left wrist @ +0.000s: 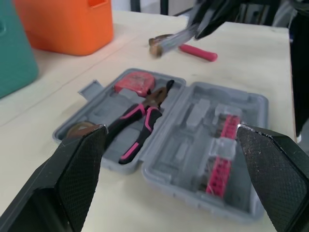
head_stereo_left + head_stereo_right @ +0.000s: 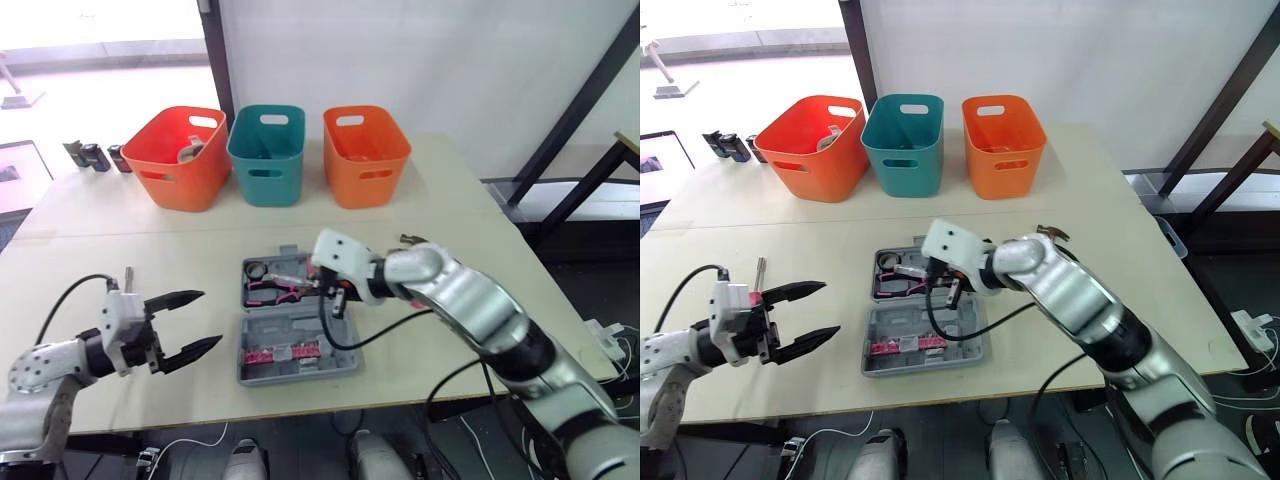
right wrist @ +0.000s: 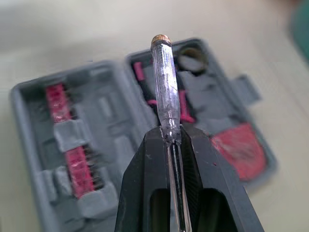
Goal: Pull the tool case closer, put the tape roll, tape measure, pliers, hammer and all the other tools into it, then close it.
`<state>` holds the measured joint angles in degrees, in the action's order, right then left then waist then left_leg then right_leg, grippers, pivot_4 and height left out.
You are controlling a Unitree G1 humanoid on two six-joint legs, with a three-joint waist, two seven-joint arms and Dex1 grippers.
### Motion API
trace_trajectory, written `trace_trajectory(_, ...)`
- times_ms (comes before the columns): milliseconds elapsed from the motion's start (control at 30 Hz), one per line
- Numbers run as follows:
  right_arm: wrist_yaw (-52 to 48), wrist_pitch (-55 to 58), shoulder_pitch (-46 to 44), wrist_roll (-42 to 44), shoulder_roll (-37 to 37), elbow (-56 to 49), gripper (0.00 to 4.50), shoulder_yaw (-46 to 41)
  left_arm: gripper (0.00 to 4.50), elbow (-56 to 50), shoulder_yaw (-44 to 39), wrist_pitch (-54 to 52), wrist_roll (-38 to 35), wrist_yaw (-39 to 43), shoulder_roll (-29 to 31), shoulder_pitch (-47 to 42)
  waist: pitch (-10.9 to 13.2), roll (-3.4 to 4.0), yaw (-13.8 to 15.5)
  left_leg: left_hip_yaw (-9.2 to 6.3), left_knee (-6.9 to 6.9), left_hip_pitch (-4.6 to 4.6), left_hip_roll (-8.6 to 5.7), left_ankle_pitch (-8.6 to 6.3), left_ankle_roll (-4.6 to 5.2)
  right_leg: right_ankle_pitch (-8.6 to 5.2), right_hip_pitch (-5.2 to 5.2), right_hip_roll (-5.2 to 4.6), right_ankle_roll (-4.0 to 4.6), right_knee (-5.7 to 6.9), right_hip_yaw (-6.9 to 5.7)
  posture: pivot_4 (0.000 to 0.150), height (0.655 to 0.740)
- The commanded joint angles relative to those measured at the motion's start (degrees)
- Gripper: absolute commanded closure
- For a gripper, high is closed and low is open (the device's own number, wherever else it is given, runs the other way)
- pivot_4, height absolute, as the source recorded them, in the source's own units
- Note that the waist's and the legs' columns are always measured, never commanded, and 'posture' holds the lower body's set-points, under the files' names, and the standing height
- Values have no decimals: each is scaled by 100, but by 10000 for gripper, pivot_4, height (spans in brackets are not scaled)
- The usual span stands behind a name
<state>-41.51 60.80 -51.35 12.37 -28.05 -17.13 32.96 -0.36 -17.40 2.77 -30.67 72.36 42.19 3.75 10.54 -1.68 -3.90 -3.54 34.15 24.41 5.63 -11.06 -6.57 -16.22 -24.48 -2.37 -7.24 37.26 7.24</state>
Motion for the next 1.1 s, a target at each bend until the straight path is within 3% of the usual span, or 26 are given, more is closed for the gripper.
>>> trace_trajectory(33,-81,-272,-274,-273,358,485,44780,467,0,-17,-162,-31,-152,176,121,40,0,0,4,1,0,0,0,0,0,0,1,-1,0,0,0,1500,7400)
trace_trajectory(267,-194,-728,-405,-770,900,1368,44780,1104,0,-155,-128,-5,-114,278,115,201,0,1,-6,2,0,2,0,0,0,1,-3,0,-2,7,-1,1500,7400)
trace_trajectory(1100,-1197,-3000,-220,-1777,1280,3232,44780,1118,0,-247,-134,13,-109,243,121,220,1,1,-12,2,2,0,0,1,-1,2,-3,2,-3,11,-1,1500,7400)
